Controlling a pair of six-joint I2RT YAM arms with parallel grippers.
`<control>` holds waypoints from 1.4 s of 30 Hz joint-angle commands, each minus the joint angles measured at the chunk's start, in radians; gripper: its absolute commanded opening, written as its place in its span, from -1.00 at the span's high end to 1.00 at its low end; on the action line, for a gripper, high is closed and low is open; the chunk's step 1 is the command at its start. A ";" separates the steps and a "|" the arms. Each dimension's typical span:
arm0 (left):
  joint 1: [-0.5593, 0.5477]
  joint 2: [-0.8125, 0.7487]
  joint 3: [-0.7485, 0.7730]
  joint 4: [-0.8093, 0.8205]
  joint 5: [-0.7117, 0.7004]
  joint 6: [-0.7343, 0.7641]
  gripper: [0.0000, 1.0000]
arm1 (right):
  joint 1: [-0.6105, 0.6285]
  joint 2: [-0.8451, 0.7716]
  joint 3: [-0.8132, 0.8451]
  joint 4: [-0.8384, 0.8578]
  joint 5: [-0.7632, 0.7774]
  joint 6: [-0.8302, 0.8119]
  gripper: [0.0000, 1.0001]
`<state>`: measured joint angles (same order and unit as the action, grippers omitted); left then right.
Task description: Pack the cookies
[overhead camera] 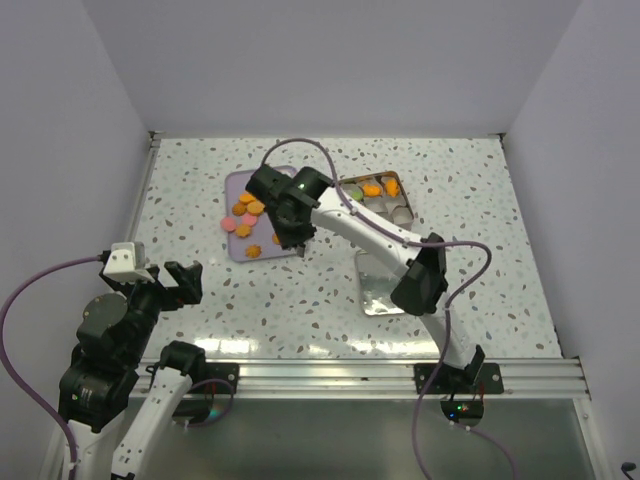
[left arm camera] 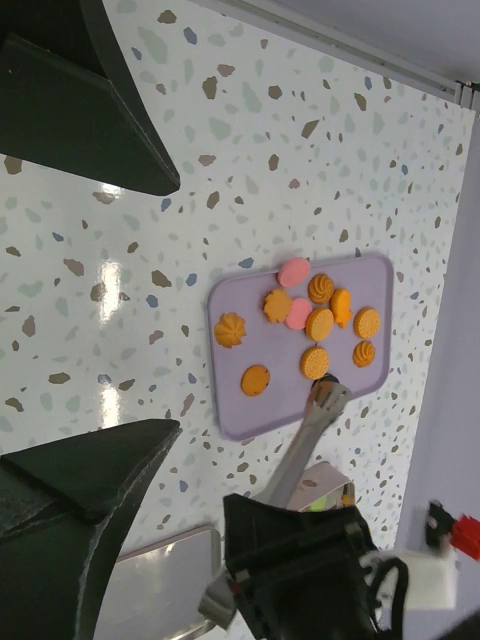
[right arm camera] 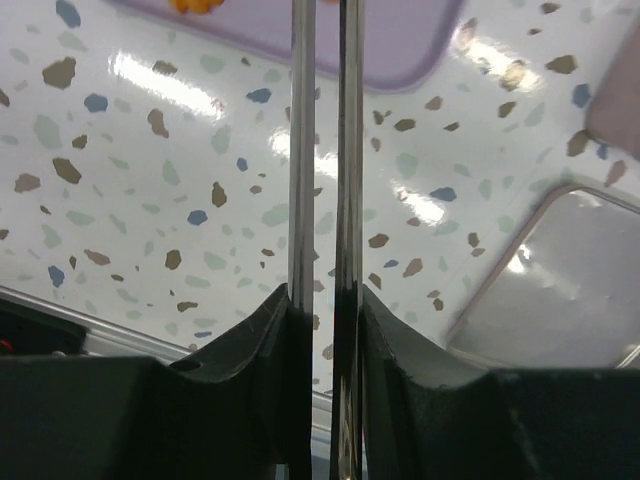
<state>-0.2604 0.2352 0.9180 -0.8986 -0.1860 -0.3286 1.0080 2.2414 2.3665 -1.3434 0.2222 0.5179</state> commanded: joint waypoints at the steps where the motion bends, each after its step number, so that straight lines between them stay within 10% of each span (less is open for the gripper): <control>1: -0.005 -0.004 -0.002 0.043 0.010 0.020 -1.00 | -0.075 -0.170 -0.035 -0.200 0.059 0.004 0.37; 14: -0.005 -0.004 -0.002 0.043 0.010 0.022 -1.00 | -0.083 -0.207 -0.227 -0.088 -0.020 -0.004 0.15; 42: -0.005 -0.036 -0.001 0.038 -0.006 0.013 -1.00 | 0.020 0.017 -0.101 -0.171 -0.021 -0.047 0.02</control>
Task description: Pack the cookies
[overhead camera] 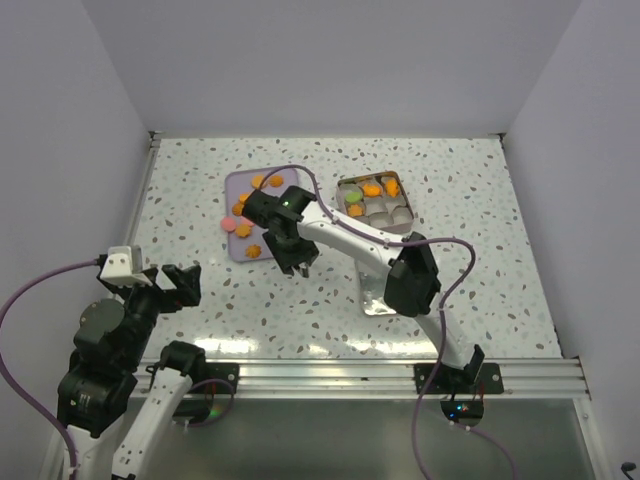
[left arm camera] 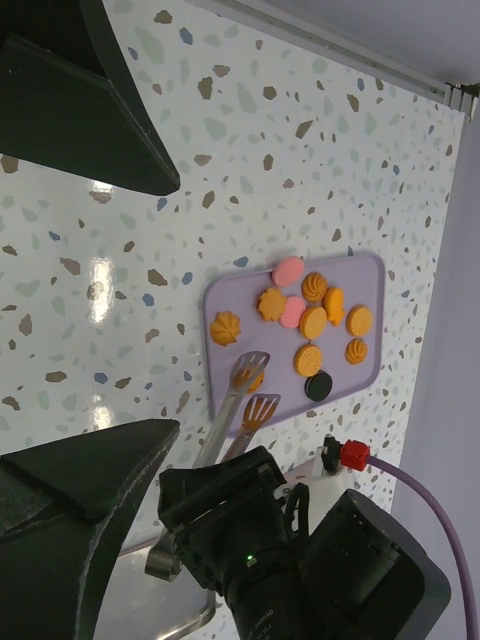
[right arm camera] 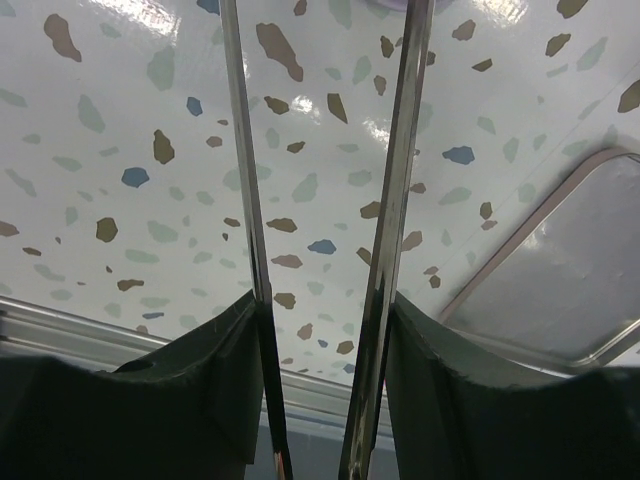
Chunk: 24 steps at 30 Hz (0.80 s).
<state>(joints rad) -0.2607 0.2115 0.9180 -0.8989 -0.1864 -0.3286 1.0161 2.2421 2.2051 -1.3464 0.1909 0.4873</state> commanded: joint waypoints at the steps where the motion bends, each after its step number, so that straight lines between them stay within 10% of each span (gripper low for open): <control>1: -0.005 -0.014 0.001 0.038 -0.005 0.013 -1.00 | 0.012 0.020 0.065 -0.180 0.018 -0.018 0.02; 24: -0.005 -0.011 -0.001 0.037 -0.005 0.011 -1.00 | 0.012 -0.009 -0.051 -0.183 0.031 -0.029 0.30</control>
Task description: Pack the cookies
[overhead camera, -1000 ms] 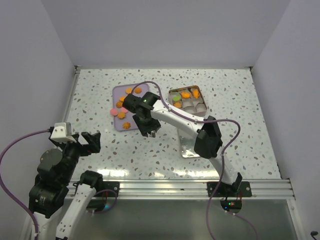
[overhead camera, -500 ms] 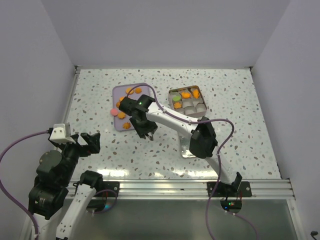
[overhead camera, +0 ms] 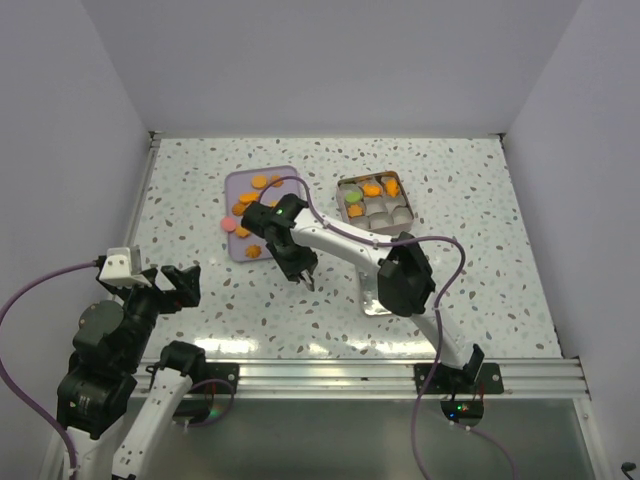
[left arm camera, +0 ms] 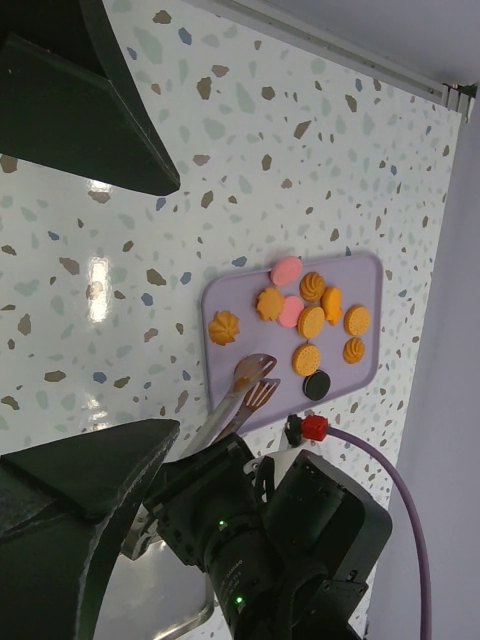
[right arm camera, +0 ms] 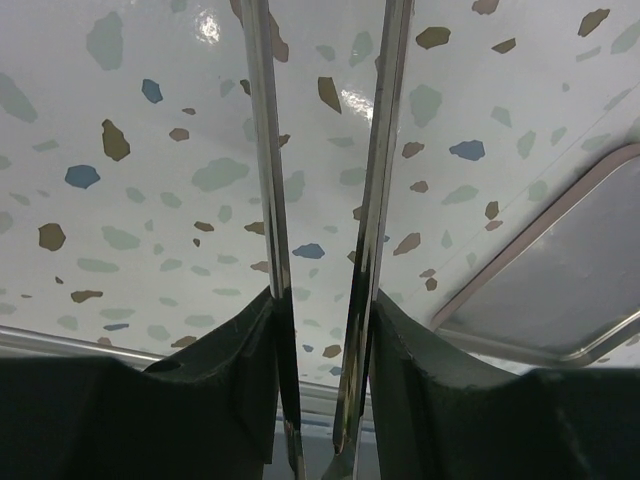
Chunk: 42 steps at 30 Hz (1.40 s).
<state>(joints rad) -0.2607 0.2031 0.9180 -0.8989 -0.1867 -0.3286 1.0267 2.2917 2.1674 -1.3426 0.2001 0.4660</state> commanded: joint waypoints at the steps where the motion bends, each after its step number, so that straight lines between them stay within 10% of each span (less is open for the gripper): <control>1: -0.005 -0.001 -0.001 0.038 -0.005 0.011 -1.00 | 0.001 -0.061 -0.015 -0.187 0.025 -0.006 0.31; 23: -0.005 0.004 -0.001 0.041 0.003 0.016 -1.00 | -0.085 -0.133 0.141 -0.240 0.082 0.016 0.31; 42: -0.005 0.013 -0.005 0.045 0.013 0.023 -1.00 | -0.364 -0.423 -0.170 -0.164 0.119 -0.038 0.25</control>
<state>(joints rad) -0.2607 0.2035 0.9180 -0.8986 -0.1856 -0.3283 0.6804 1.9224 2.0495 -1.3453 0.3069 0.4465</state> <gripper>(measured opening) 0.997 0.379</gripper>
